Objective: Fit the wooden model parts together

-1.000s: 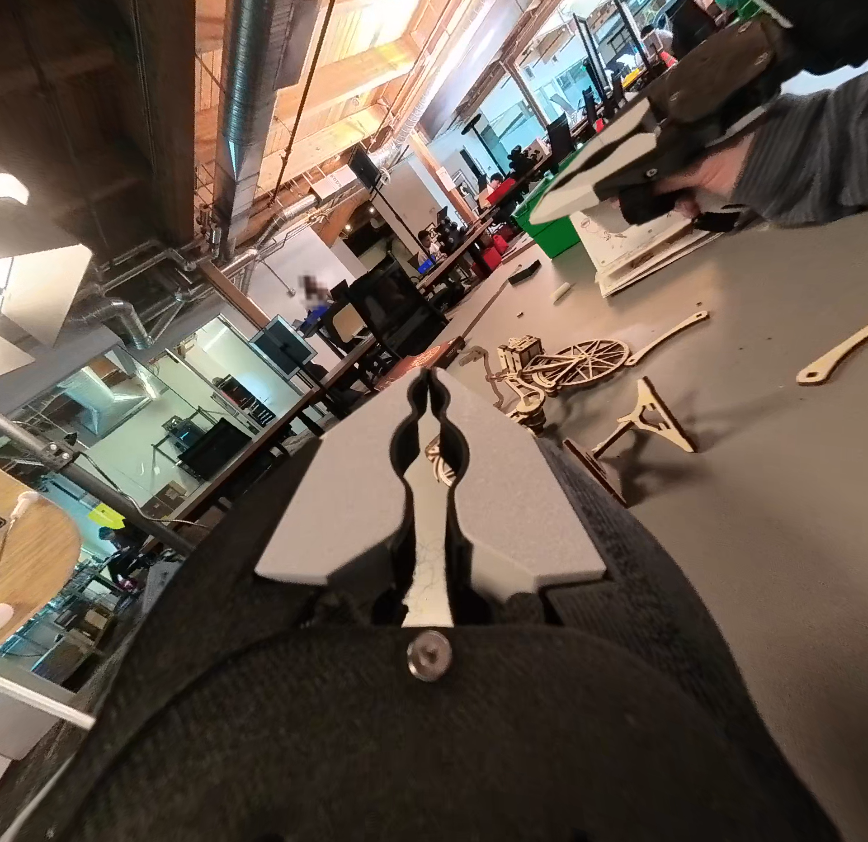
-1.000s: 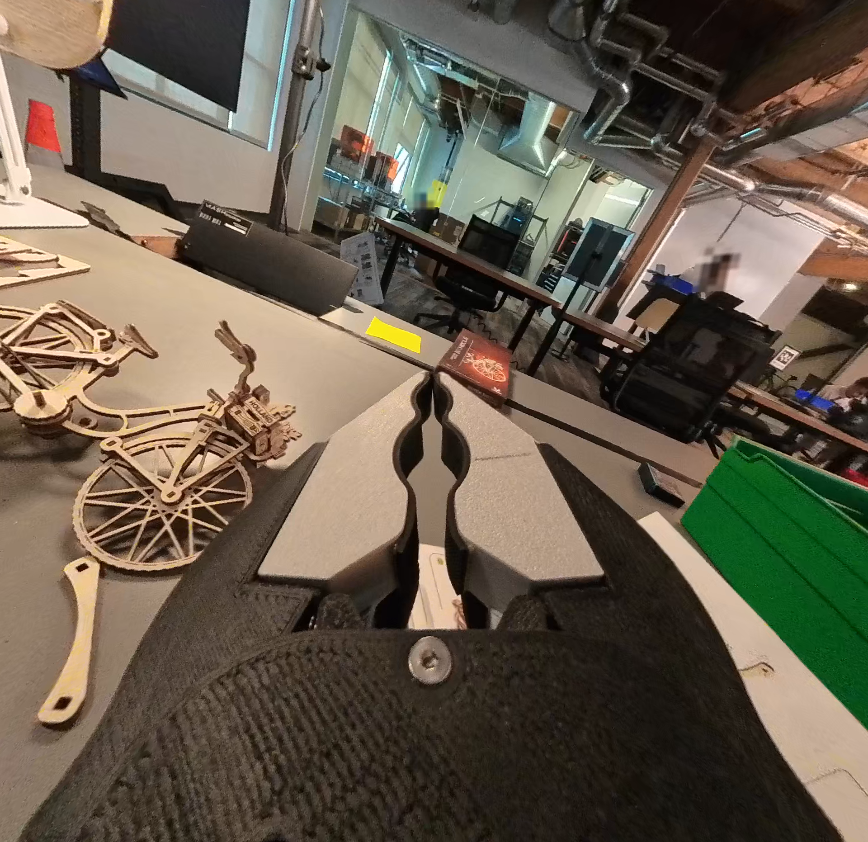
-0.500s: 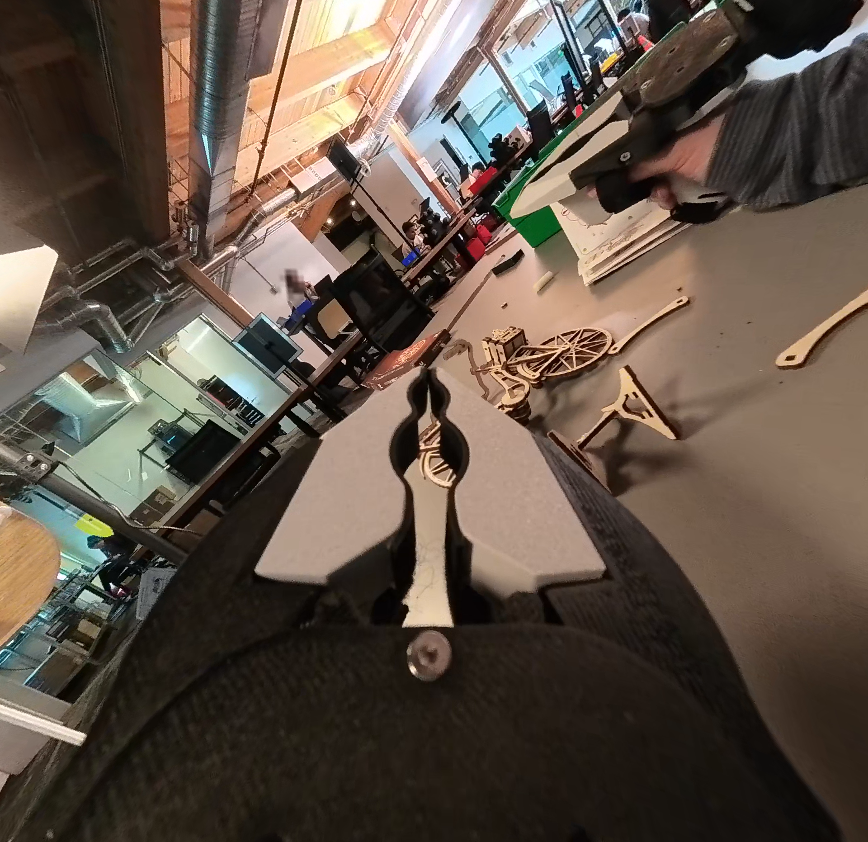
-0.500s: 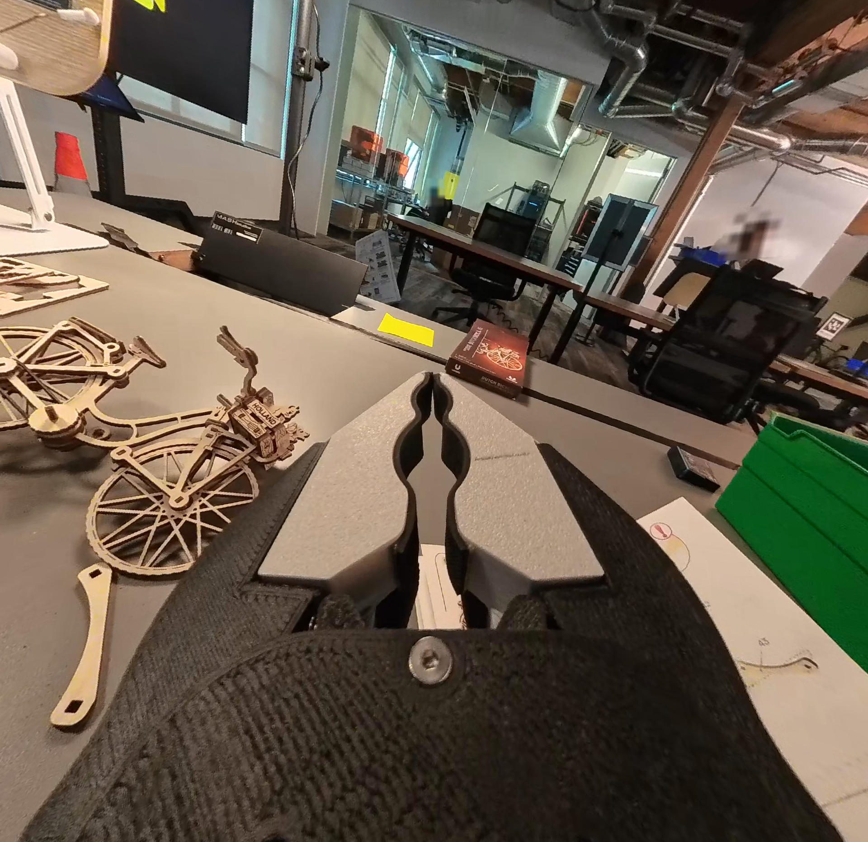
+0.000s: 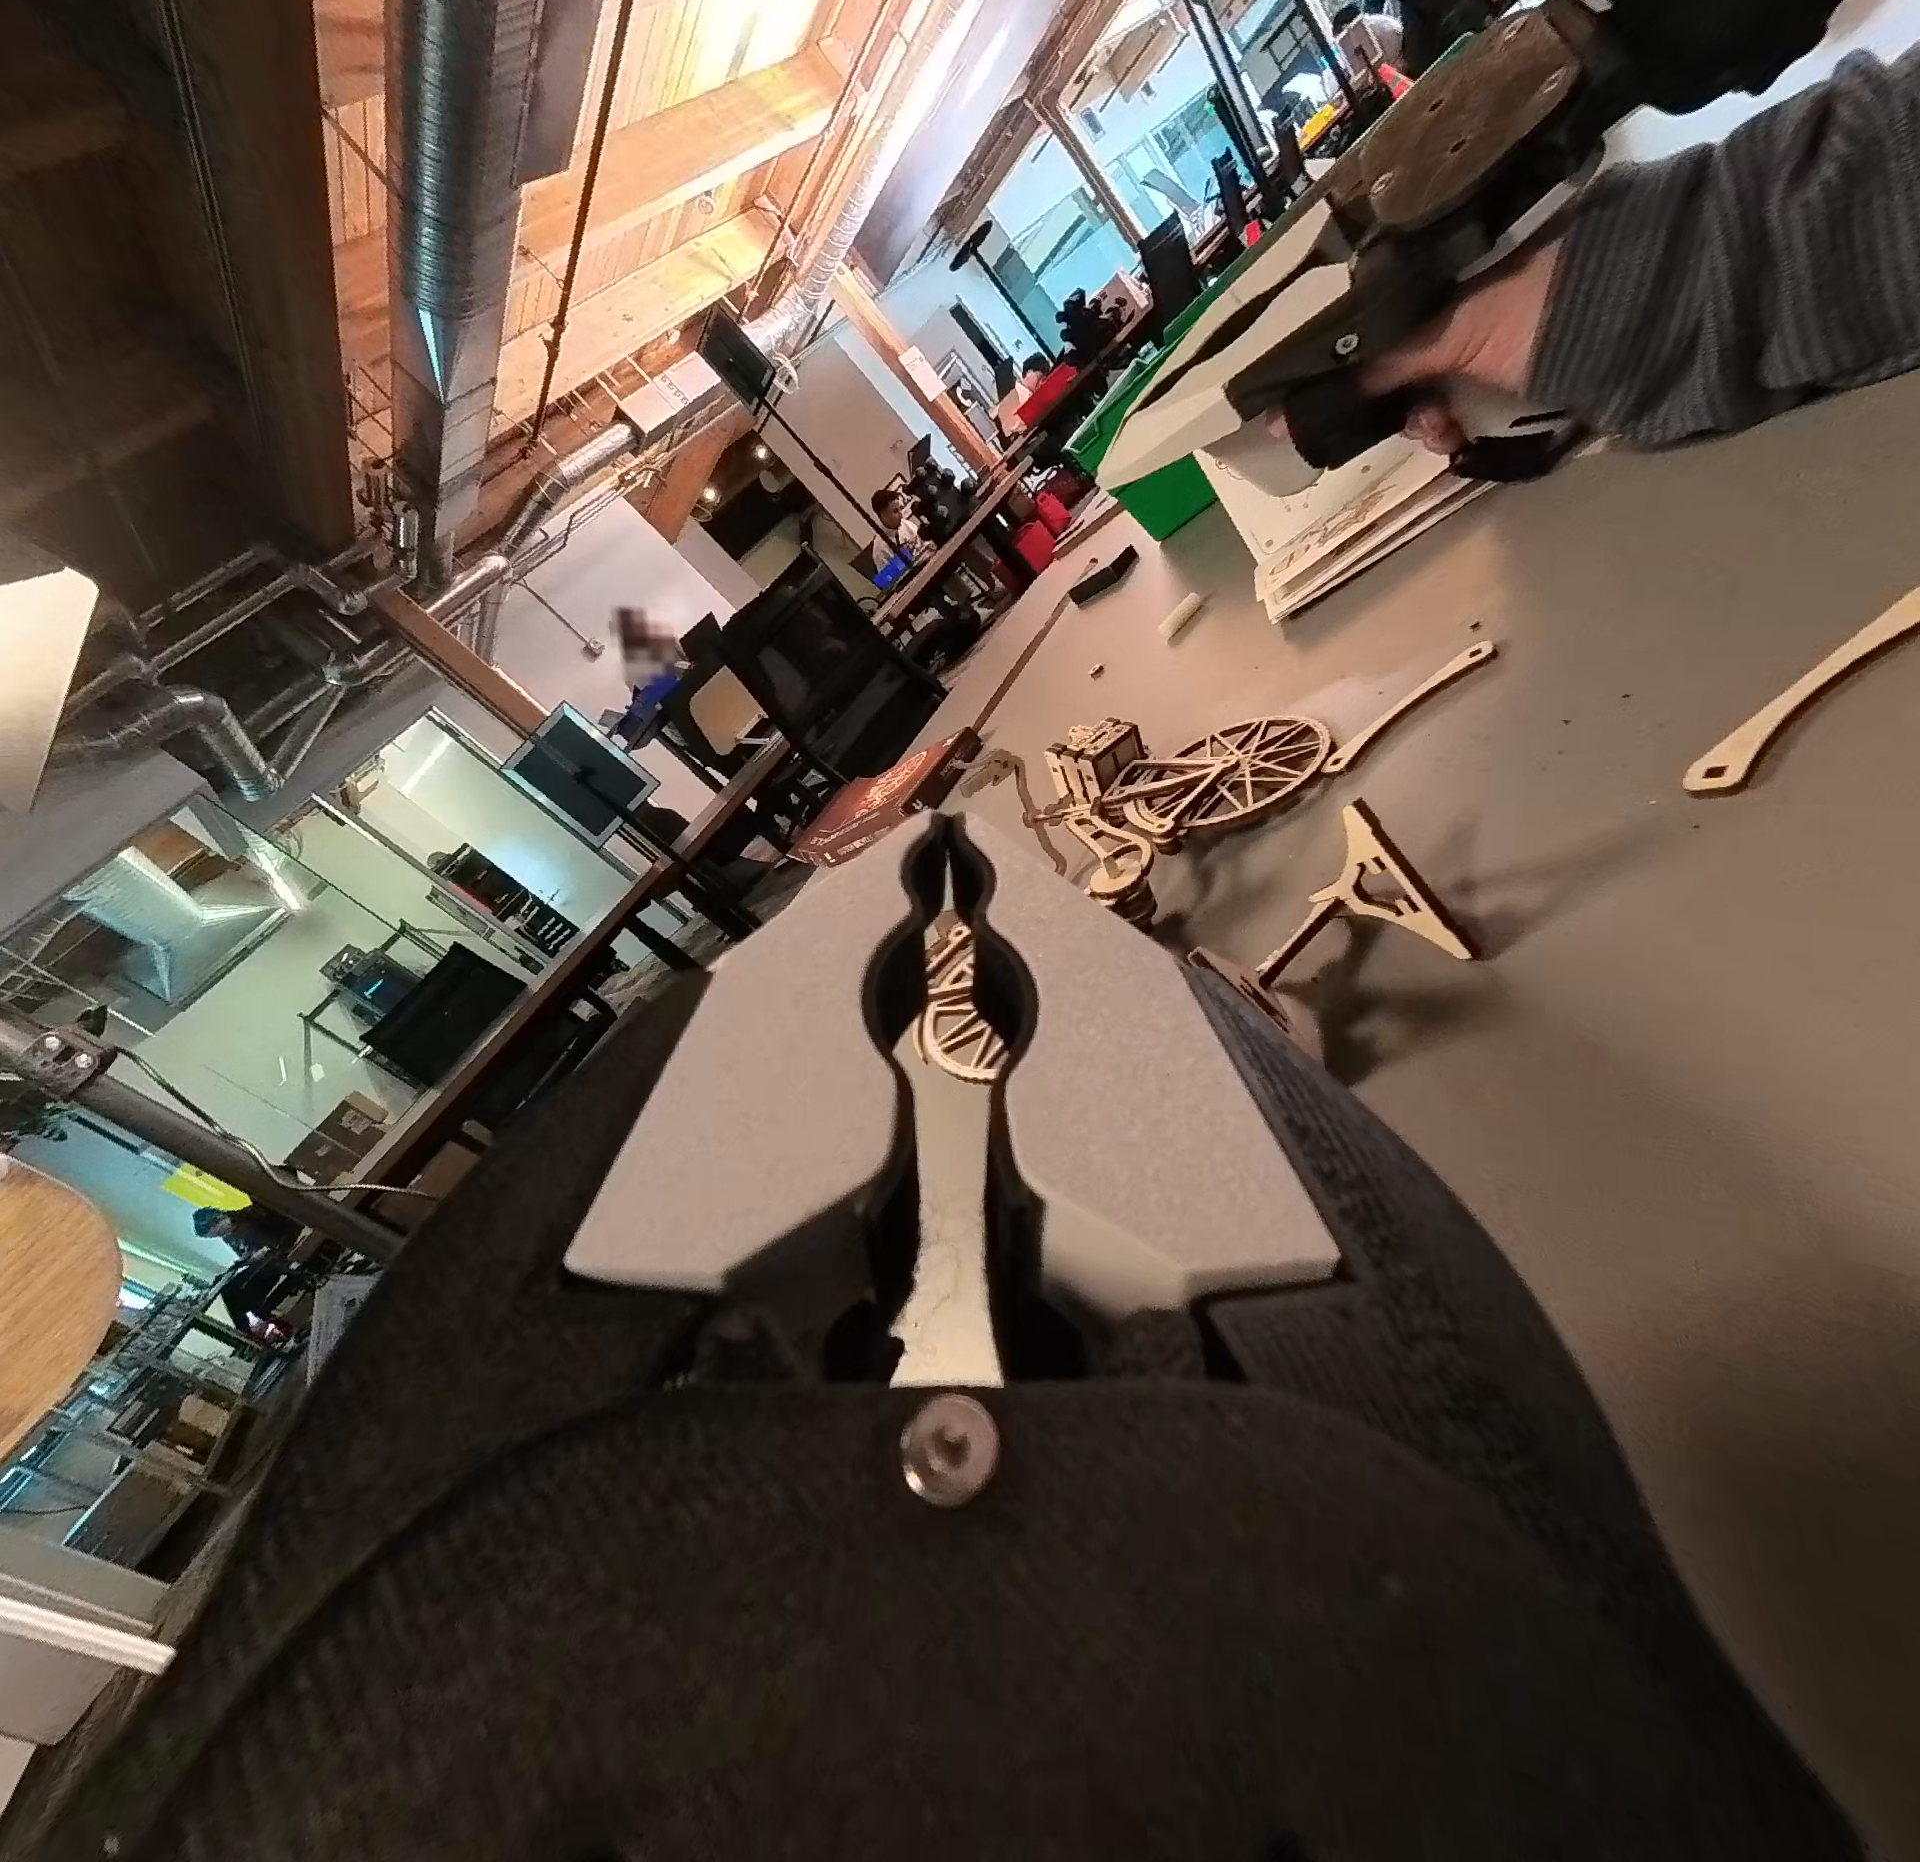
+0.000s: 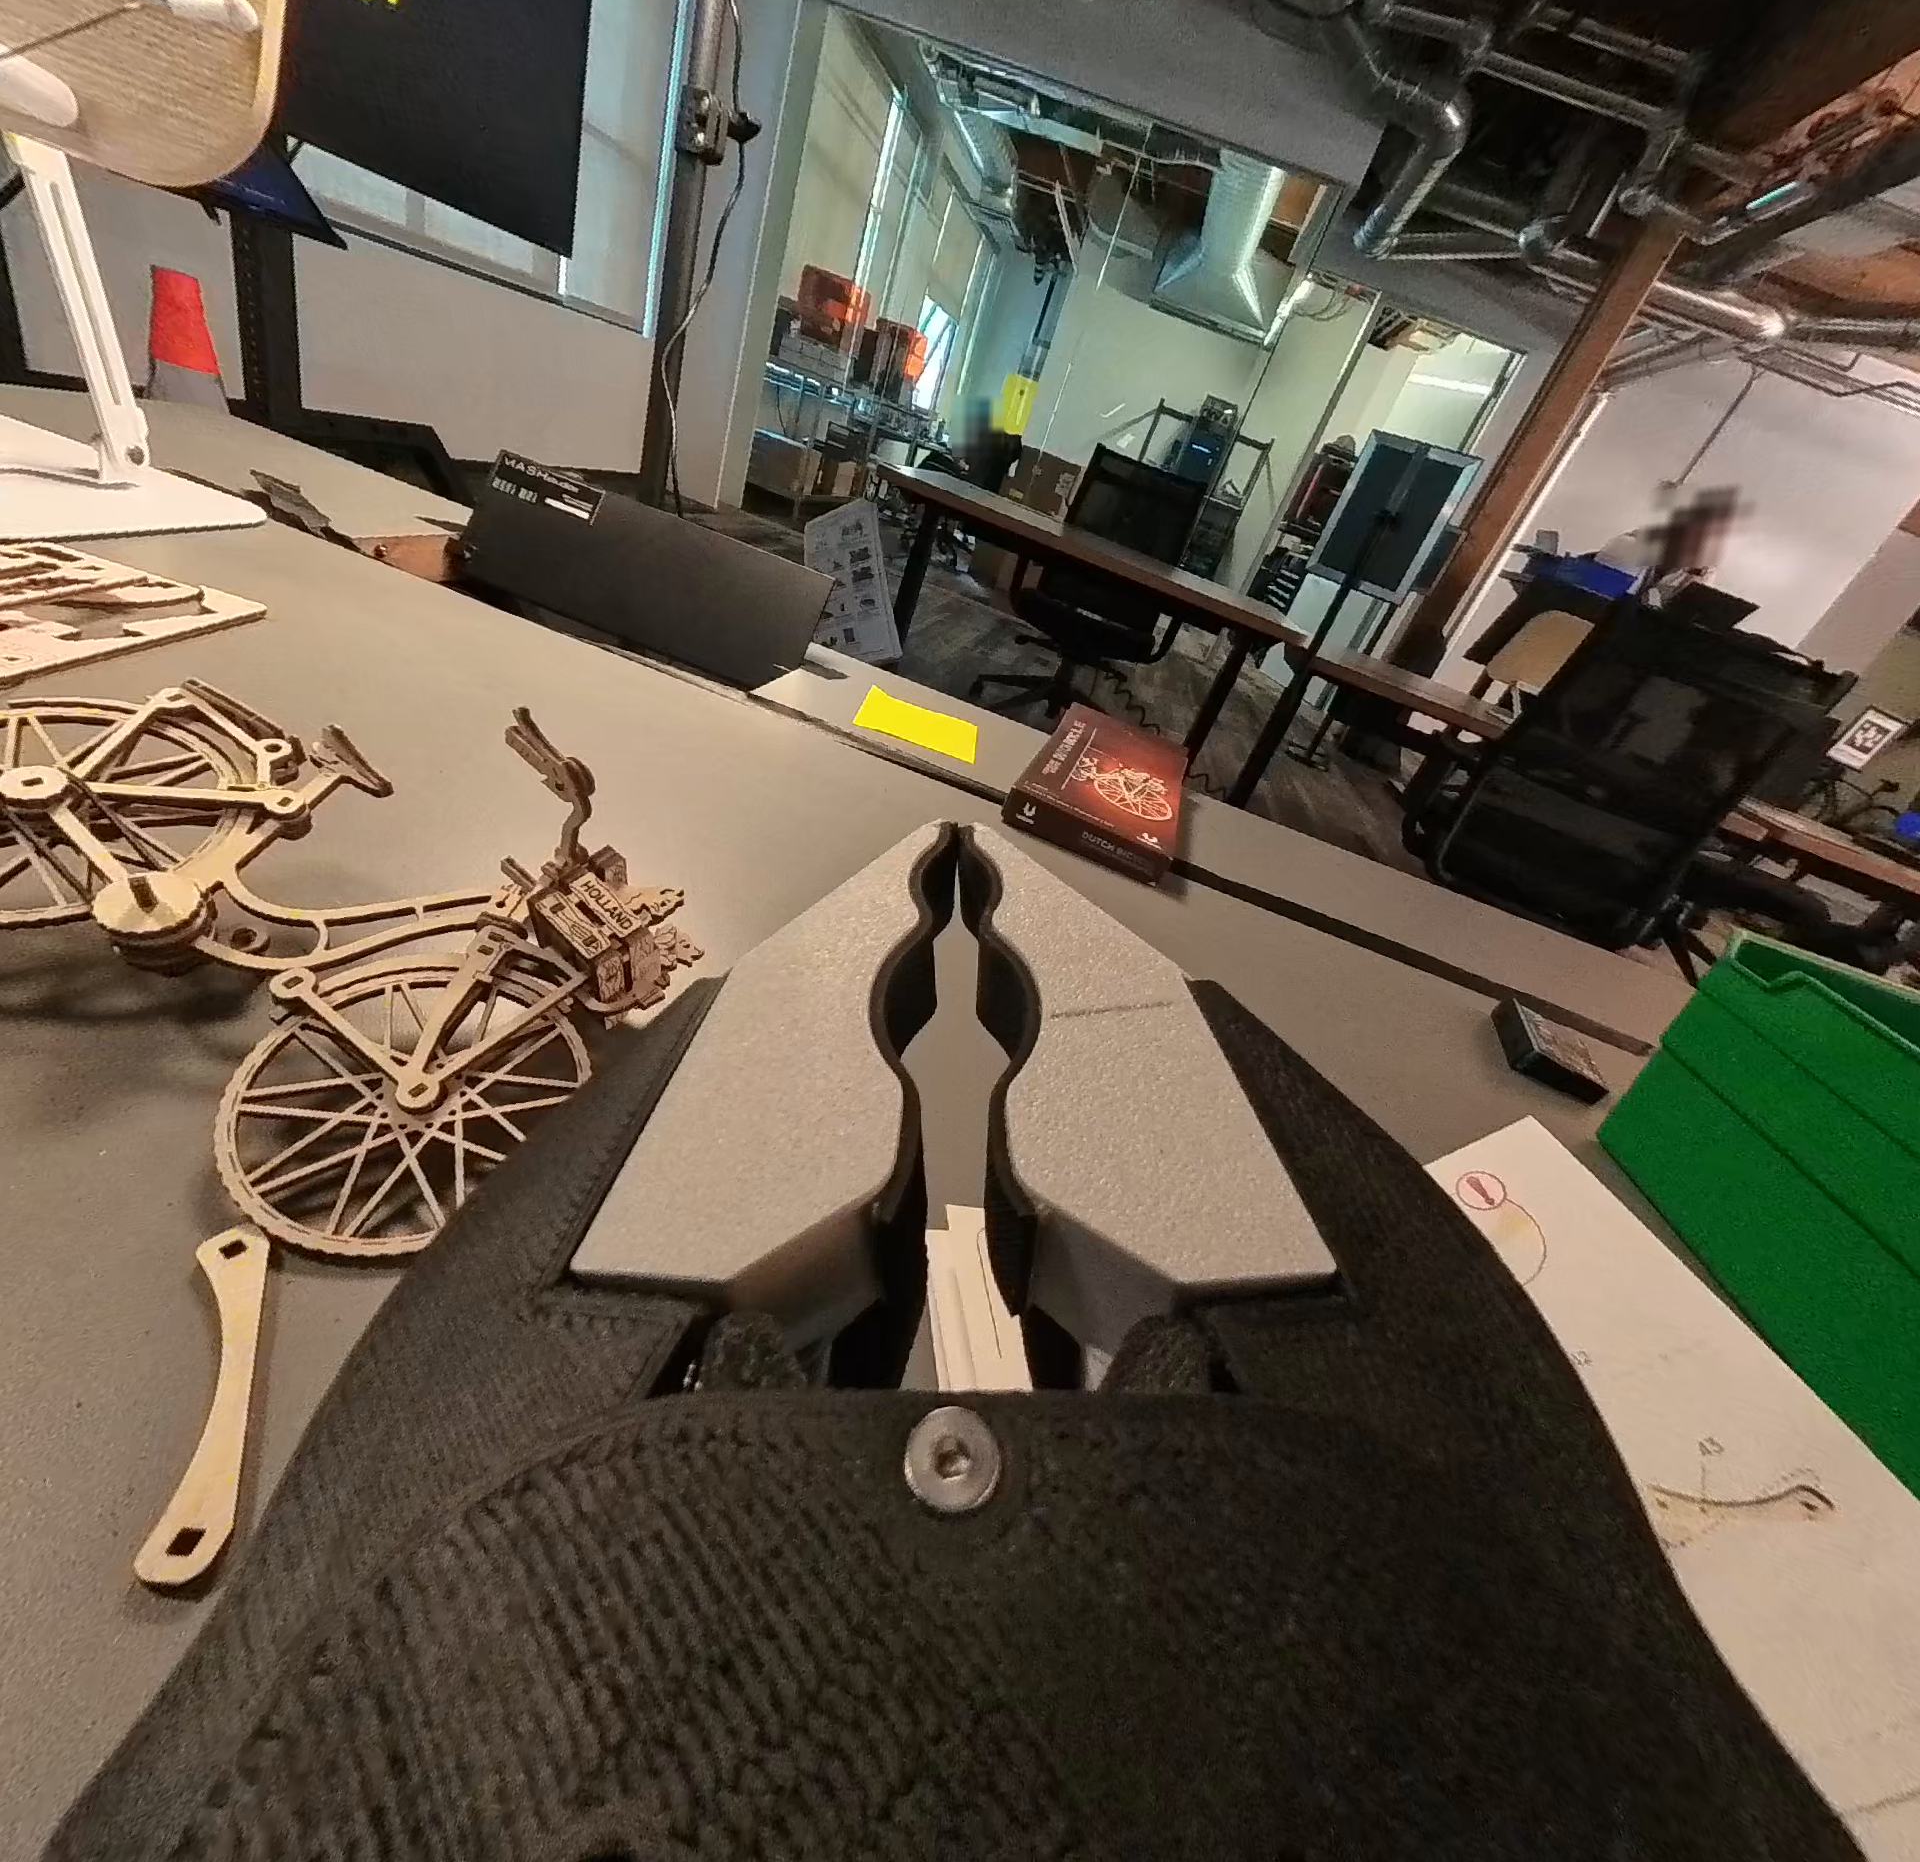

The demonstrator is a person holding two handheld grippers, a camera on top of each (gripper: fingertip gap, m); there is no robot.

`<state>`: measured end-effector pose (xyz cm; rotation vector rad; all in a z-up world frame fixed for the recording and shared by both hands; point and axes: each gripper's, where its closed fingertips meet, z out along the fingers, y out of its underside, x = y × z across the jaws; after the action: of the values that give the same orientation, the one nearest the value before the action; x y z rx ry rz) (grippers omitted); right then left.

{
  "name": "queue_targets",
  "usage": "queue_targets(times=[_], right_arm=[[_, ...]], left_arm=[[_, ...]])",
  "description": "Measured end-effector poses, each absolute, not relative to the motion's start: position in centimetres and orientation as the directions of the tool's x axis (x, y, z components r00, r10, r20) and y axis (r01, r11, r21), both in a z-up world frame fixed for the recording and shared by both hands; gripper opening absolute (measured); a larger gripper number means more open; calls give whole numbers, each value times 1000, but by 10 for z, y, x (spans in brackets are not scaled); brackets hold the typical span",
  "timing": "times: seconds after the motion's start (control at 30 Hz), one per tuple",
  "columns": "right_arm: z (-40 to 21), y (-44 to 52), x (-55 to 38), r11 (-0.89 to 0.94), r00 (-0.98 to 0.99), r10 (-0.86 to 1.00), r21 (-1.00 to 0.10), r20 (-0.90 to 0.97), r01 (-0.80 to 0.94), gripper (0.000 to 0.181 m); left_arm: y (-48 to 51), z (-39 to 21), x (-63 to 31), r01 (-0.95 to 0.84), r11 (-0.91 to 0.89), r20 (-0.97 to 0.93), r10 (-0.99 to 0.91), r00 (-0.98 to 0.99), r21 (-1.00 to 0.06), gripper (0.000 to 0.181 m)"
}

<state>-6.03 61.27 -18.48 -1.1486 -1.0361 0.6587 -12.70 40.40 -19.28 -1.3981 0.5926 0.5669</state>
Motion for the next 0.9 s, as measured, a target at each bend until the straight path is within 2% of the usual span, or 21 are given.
queue_targets(times=[0.3,0.37,0.43,0.47,0.57,0.7,0.8,0.9], right_arm=[[-186,611,-63,318,394,860,-944,325,85,0],[-186,611,-63,317,394,860,-945,324,84,0],[-186,611,-63,316,393,861,-945,322,81,0],[-186,611,-63,315,393,862,-946,321,81,0],[-186,610,-63,314,391,863,-946,321,83,0],[-185,605,-65,314,373,872,-947,318,74,0],[-184,595,-69,317,330,889,-946,319,60,2],[-184,578,-77,316,245,917,-948,315,37,7]], left_arm=[[403,-195,-122,-663,92,-667,-18,745,-743,0],[398,-193,-103,-531,115,-544,-179,820,-839,21],[396,-188,-93,-368,43,-364,-287,886,-929,47],[397,-190,-94,-355,-5,-338,-296,893,-935,49],[404,-217,-103,-406,-173,-348,-287,892,-897,46],[409,-256,-104,-378,-359,-267,-322,908,-853,39],[411,-263,-108,-367,-399,-255,-306,917,-840,24],[412,-266,-108,-357,-419,-236,-314,920,-835,20]])
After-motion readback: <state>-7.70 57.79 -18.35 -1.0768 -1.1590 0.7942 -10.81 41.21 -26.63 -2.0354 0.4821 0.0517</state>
